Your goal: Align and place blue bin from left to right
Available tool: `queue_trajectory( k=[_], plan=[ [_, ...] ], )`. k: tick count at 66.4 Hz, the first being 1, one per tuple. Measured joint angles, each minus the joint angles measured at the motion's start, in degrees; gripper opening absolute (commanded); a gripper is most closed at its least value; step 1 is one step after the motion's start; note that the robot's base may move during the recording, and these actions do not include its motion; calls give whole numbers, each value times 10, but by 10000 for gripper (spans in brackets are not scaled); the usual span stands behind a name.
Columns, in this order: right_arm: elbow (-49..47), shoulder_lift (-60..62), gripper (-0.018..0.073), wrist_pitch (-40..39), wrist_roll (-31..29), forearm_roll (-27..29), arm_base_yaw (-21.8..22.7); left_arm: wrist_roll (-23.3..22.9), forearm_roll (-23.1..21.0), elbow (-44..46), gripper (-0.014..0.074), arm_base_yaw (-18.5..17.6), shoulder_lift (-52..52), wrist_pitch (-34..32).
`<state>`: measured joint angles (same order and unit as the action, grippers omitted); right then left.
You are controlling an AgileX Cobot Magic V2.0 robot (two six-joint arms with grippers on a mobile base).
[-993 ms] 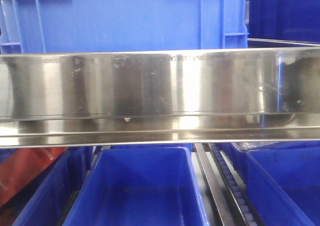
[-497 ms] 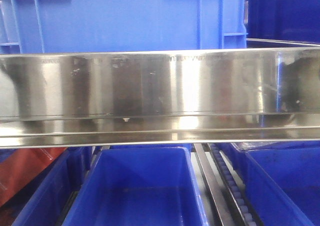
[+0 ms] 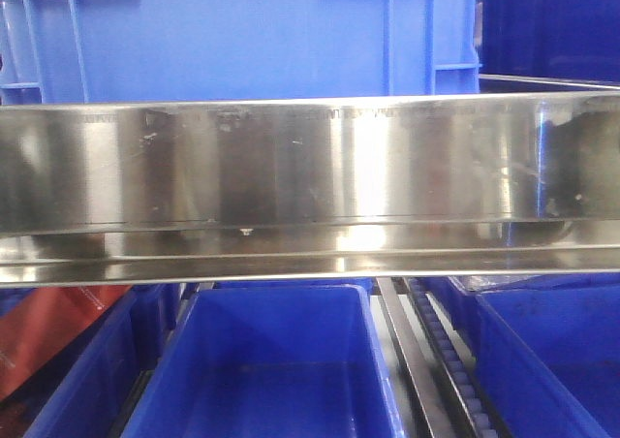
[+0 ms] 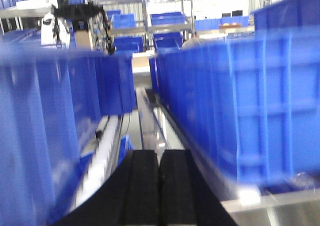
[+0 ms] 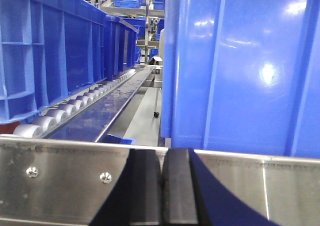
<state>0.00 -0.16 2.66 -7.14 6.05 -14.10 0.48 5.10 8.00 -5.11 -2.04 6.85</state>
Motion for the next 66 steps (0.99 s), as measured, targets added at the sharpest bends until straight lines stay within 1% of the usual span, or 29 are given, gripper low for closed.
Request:
queue_trajectory(
  k=[14, 21, 35, 42, 47, 52, 66],
  plan=[
    [0, 0, -78, 1, 0, 0, 0, -5, -7, -77, -111, 0, 16, -16],
    [0, 0, -78, 1, 0, 0, 0, -5, -14, -80, -111, 1, 17, -17],
    [0, 0, -78, 1, 0, 1, 0, -5, -27, -81, -111, 27, 17, -19],
    [0, 0, -78, 1, 0, 1, 0, -5, -28, -81, -111, 30, 17, -19],
    [0, 0, -78, 1, 0, 1, 0, -34, -23, -81, -111, 30, 17, -20],
    [0, 0, -78, 1, 0, 1, 0, -51, -16, -81, -111, 30, 17, -23],
    [0, 0, -78, 1, 0, 1, 0, -63, -8, -81, -111, 30, 17, -28]
  ],
)
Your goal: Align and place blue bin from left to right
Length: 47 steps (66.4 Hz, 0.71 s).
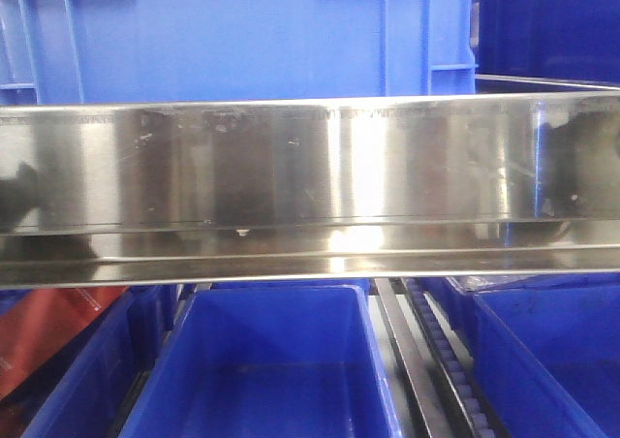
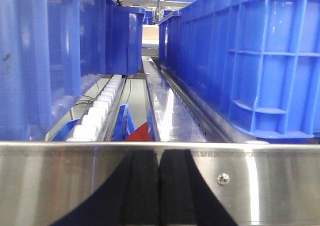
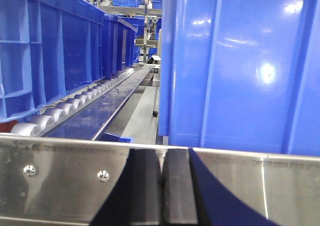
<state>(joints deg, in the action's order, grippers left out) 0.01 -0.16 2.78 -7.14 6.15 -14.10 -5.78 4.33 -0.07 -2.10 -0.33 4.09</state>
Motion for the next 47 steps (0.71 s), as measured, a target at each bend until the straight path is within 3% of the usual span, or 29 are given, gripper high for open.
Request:
queue_trajectory(
  k=[47],
  plan=[
    [0, 0, -78, 0, 0, 0, 0, 31, -6, 0, -111, 0, 0, -14]
  ],
)
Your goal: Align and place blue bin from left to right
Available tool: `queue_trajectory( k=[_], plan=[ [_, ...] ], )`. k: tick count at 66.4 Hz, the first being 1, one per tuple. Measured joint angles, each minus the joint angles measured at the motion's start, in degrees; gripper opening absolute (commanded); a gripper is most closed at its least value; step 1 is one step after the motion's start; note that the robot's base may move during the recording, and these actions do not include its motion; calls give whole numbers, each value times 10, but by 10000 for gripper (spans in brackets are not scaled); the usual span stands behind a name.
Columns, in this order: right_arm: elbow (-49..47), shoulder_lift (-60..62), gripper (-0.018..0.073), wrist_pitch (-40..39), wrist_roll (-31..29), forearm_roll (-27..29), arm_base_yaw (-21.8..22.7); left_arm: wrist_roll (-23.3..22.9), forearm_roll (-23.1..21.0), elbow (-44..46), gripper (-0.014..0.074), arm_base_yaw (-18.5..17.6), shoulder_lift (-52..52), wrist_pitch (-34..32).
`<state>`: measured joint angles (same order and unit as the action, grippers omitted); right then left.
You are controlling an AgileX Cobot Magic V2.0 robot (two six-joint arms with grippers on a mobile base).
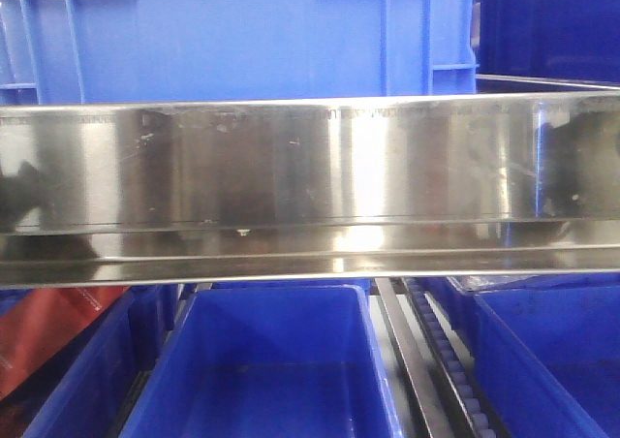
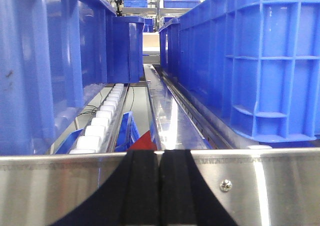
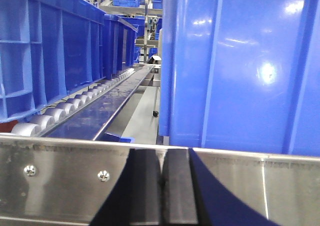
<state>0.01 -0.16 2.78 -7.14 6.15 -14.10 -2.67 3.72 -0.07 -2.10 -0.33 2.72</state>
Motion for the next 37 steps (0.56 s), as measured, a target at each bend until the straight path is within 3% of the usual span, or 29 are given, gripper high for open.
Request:
queue_trajectory(
  k=[37],
  plan=[
    [0, 0, -78, 0, 0, 0, 0, 0, -2, 0, -111, 0, 0, 0]
  ],
)
